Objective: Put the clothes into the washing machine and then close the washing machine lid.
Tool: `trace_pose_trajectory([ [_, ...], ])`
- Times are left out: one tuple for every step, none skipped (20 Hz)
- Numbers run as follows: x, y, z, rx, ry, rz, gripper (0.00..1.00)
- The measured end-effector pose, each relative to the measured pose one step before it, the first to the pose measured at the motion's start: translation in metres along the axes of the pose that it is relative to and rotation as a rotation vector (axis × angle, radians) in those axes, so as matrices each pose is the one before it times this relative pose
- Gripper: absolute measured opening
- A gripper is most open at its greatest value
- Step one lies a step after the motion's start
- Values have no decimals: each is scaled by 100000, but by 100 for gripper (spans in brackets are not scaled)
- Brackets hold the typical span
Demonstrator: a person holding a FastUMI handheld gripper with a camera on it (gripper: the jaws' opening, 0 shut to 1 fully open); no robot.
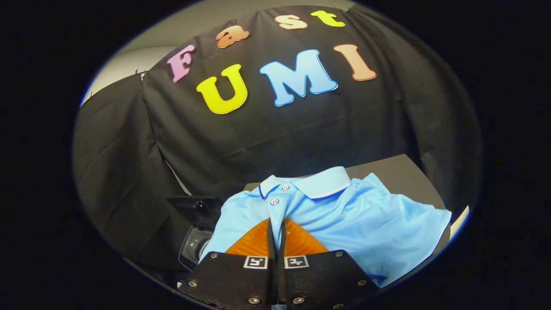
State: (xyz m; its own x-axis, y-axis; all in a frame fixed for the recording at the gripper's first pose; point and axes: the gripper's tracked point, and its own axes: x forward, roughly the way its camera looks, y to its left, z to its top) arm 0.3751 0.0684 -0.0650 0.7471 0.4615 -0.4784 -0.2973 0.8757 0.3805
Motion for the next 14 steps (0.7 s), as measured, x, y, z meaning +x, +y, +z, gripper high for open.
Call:
trace_pose_trajectory([
  [-39, 482, 514, 488, -1916, 43, 0],
  [-249, 611, 372, 759, -1001, 770, 0],
  [-206, 849, 416, 935, -1438, 1325, 0],
  [-184, 893, 141, 1015, -1348, 1074, 0],
  [23, 792, 136, 466, 166, 1360, 0],
  [166, 850, 199, 488, -1038, 1052, 0],
  [225, 874, 78, -279, -273, 815, 0],
  [11, 913, 211, -444, -1226, 1083, 0],
  [90, 978, 359, -285, -1687, 1265, 0],
  [173, 1129, -159, -123, -495, 1631, 0],
  [308, 1073, 37, -313, -409, 1718, 0],
  [267, 1087, -145, -653, -165, 1276, 0],
  [315, 1021, -115, -1428, 783, 1270, 0],
  [282, 1089, -119, -1280, -201, 1105, 0],
])
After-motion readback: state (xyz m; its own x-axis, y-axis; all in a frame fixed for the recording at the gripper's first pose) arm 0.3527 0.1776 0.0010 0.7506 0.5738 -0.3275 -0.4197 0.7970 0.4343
